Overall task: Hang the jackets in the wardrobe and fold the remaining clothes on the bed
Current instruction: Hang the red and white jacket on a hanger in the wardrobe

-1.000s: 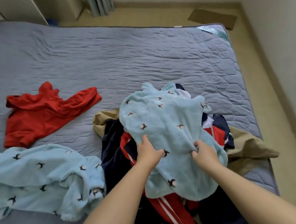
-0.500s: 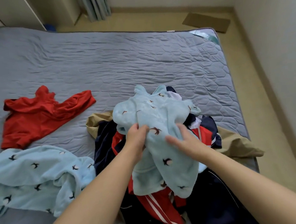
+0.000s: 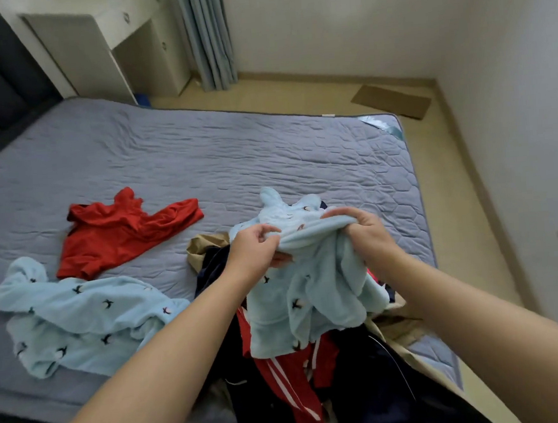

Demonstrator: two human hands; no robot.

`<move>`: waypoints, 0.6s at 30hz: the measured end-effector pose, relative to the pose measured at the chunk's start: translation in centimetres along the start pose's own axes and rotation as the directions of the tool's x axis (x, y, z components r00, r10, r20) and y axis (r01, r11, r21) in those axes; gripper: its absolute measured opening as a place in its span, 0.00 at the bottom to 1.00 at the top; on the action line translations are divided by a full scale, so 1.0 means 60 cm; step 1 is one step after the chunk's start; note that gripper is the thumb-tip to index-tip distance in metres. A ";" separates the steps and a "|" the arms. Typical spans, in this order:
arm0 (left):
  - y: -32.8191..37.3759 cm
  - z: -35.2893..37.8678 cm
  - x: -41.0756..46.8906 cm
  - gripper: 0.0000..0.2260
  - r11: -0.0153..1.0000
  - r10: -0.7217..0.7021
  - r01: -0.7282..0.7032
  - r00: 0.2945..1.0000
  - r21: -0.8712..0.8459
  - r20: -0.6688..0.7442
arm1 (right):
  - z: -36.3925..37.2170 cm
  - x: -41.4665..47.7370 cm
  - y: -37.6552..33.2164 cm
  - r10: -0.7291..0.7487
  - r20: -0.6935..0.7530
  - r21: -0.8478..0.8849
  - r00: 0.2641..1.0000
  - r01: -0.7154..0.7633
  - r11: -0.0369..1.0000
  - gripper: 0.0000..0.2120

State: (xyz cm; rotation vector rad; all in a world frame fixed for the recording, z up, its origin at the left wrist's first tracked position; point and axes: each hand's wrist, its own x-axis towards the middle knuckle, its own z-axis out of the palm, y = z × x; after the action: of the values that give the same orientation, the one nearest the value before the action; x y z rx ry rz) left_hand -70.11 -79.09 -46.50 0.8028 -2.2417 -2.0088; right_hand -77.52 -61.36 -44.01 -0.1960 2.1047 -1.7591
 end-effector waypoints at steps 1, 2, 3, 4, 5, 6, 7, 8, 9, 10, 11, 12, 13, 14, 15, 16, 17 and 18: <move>0.021 -0.005 -0.020 0.09 0.995 0.067 -0.067 0.998 0.076 -0.006 | -0.007 -0.012 -0.032 -0.019 -0.004 0.017 1.000 0.019 1.000 0.26; 0.044 -0.013 -0.041 0.10 0.972 0.150 -0.148 0.989 0.185 0.003 | -0.014 -0.025 -0.064 -0.050 -0.006 0.030 0.999 0.050 0.998 0.26; 0.066 -0.021 -0.063 0.10 0.932 0.230 -0.229 0.973 0.282 0.031 | -0.021 -0.037 -0.096 -0.081 -0.003 0.054 0.997 0.081 0.995 0.25; 0.088 -0.029 -0.084 0.13 0.888 0.302 -0.307 0.951 0.343 0.069 | -0.027 -0.050 -0.130 -0.107 0.004 0.082 0.994 0.106 0.991 0.25; 0.109 -0.036 -0.103 0.16 0.849 0.367 -0.377 0.925 0.371 0.100 | -0.033 -0.065 -0.165 -0.135 0.015 0.114 0.991 0.133 0.985 0.25; 0.131 -0.042 -0.120 0.18 0.816 0.416 -0.425 0.902 0.392 0.112 | -0.038 -0.081 -0.201 -0.169 0.032 0.147 0.985 0.163 0.976 0.24; 0.154 -0.046 -0.133 0.18 0.794 0.435 -0.439 0.894 0.419 0.112 | -0.043 -0.096 -0.237 -0.211 0.054 0.193 0.976 0.198 0.961 0.24; 0.176 -0.049 -0.143 0.16 0.783 0.422 -0.421 0.900 0.458 0.105 | -0.047 -0.112 -0.275 -0.260 0.080 0.244 0.962 0.234 0.941 0.23; 0.195 -0.051 -0.152 0.12 0.770 0.389 -0.385 0.915 0.509 0.104 | -0.050 -0.128 -0.311 -0.309 0.103 0.297 0.946 0.267 0.917 0.22; 0.212 -0.052 -0.161 0.07 0.752 0.344 -0.339 0.933 0.566 0.103 | -0.052 -0.144 -0.347 -0.352 0.125 0.338 0.928 0.293 0.894 0.21; 0.227 -0.050 -0.171 0.05 0.748 0.294 -0.289 0.951 0.598 0.091 | -0.054 -0.158 -0.379 -0.389 0.151 0.366 0.909 0.314 0.876 0.20; 0.241 -0.046 -0.182 0.05 0.785 0.242 -0.235 0.968 0.573 0.066 | -0.056 -0.174 -0.409 -0.415 0.170 0.380 0.894 0.329 0.864 0.20; 0.260 -0.041 -0.195 0.06 0.859 0.180 -0.177 0.983 0.480 0.041 | -0.061 -0.189 -0.435 -0.439 0.191 0.379 0.878 0.346 0.858 0.19; 0.277 -0.035 -0.211 0.09 0.944 0.106 -0.101 0.994 0.315 0.002 | -0.068 -0.205 -0.457 -0.455 0.225 0.368 0.861 0.358 0.858 0.18; 0.298 -0.032 -0.224 0.12 0.989 0.043 -0.037 0.998 0.144 -0.038 | -0.078 -0.219 -0.475 -0.456 0.282 0.343 0.844 0.356 0.870 0.17; 0.319 -0.033 -0.237 0.12 1.000 0.008 -0.009 0.998 -0.015 -0.070 | -0.088 -0.233 -0.488 -0.437 0.373 0.288 0.819 0.345 0.893 0.15; 0.342 -0.036 -0.247 0.11 0.994 -0.004 -0.005 0.997 -0.113 -0.083 | -0.101 -0.245 -0.499 -0.375 0.496 0.203 0.783 0.315 0.927 0.13; 0.369 -0.042 -0.258 0.11 0.981 0.002 -0.018 0.997 -0.191 -0.080 | -0.115 -0.257 -0.508 -0.259 0.632 0.083 0.731 0.268 0.960 0.14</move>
State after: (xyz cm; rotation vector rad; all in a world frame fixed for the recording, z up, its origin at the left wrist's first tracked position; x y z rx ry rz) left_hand -63.65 -74.62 -20.51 0.8337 -1.9685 -2.1070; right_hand -70.29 -55.85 -10.39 -0.9997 1.6271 -1.5118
